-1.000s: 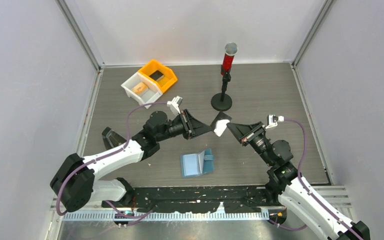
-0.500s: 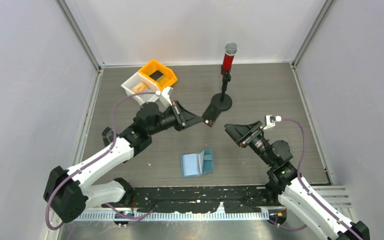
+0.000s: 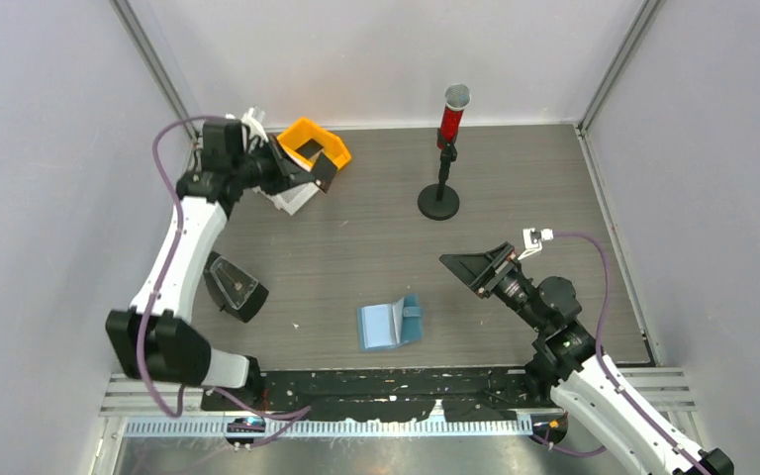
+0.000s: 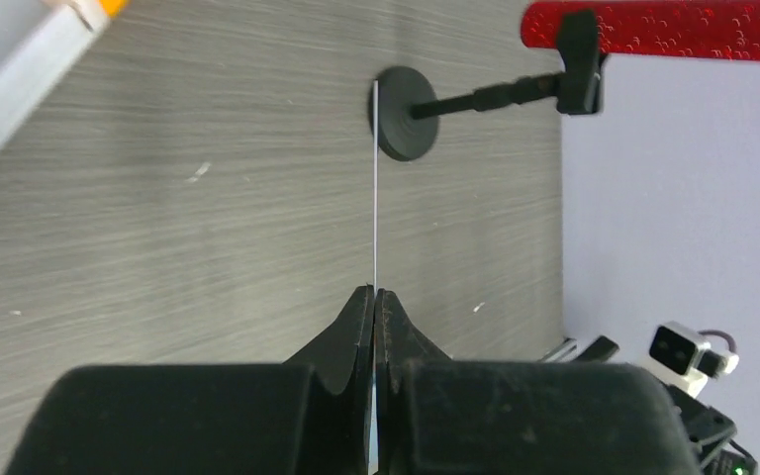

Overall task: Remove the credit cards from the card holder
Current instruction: Place the credit card in the storage box.

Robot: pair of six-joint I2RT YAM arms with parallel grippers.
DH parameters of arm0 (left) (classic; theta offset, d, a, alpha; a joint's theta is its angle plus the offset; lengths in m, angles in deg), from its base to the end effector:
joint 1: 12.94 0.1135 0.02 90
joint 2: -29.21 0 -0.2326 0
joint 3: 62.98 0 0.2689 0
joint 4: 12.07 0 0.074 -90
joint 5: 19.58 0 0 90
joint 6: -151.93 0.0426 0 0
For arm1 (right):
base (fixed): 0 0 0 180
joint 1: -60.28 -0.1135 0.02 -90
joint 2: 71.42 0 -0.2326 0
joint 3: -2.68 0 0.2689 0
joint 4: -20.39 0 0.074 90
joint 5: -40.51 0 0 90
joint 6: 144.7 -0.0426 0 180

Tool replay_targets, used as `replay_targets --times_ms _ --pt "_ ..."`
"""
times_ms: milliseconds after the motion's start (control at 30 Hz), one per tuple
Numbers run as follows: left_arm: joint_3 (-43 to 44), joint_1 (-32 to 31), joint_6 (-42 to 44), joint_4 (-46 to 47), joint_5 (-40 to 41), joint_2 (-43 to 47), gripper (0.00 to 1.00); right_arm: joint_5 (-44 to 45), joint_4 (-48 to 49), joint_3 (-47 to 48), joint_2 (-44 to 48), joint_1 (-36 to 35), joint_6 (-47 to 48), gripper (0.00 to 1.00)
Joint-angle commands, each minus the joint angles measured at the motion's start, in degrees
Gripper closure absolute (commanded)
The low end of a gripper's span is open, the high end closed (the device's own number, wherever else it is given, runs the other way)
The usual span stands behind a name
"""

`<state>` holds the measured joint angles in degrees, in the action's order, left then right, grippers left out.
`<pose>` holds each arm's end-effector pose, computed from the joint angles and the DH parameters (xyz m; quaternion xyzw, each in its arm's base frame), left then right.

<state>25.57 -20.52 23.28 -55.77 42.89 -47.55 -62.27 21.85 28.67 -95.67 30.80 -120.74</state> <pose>0.3194 -0.0624 0.3358 -0.1161 0.8490 -0.3764 0.3520 0.1626 0.1027 0.2236 0.1374 0.6737 0.5860 0.4288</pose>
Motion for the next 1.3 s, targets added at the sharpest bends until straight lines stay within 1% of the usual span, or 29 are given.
replay_targets --times_ms 0,67,167,267,433,533,633,800,1033,1267 --pt "15.9 3.7 12.5 -18.8 -2.2 -10.3 1.0 -1.2 -3.1 4.5 0.1 0.2 4.5 0.05" --pt "22.4 4.9 13.9 -22.8 -1.1 -15.8 1.0 -1.3 -4.5 5.5 0.0 0.2 5.6 0.04" --pt "29.9 6.7 12.9 -24.4 -3.5 -23.0 1.0 -1.3 -7.2 7.0 -0.4 0.2 7.5 0.05" --pt "38.2 7.3 12.9 -26.2 -3.9 -31.5 1.0 -0.9 -10.7 9.1 -0.7 0.2 10.1 0.05" --pt "50.4 10.3 11.7 -27.0 -5.4 -42.8 1.0 0.1 -13.8 12.2 -2.0 0.3 13.7 0.05" --pt "55.2 11.6 9.9 -26.1 -4.8 -47.8 1.0 1.0 -16.0 13.3 -3.1 0.3 14.8 0.05" --pt "57.2 13.1 5.7 -23.0 -5.5 -51.4 1.0 1.6 -16.5 14.0 -4.3 0.3 15.4 0.05" --pt "61.7 13.9 4.3 -20.6 -5.7 -57.0 1.0 2.6 -16.9 15.1 -7.2 0.3 16.2 0.05" --pt "63.1 14.3 0.3 -13.6 -8.1 -61.9 1.0 3.1 -16.9 17.1 -11.0 0.3 17.2 0.05" --pt "63.7 14.4 -2.7 -7.9 -8.2 -64.5 1.0 3.8 -16.8 18.7 -14.0 0.3 18.0 0.05"
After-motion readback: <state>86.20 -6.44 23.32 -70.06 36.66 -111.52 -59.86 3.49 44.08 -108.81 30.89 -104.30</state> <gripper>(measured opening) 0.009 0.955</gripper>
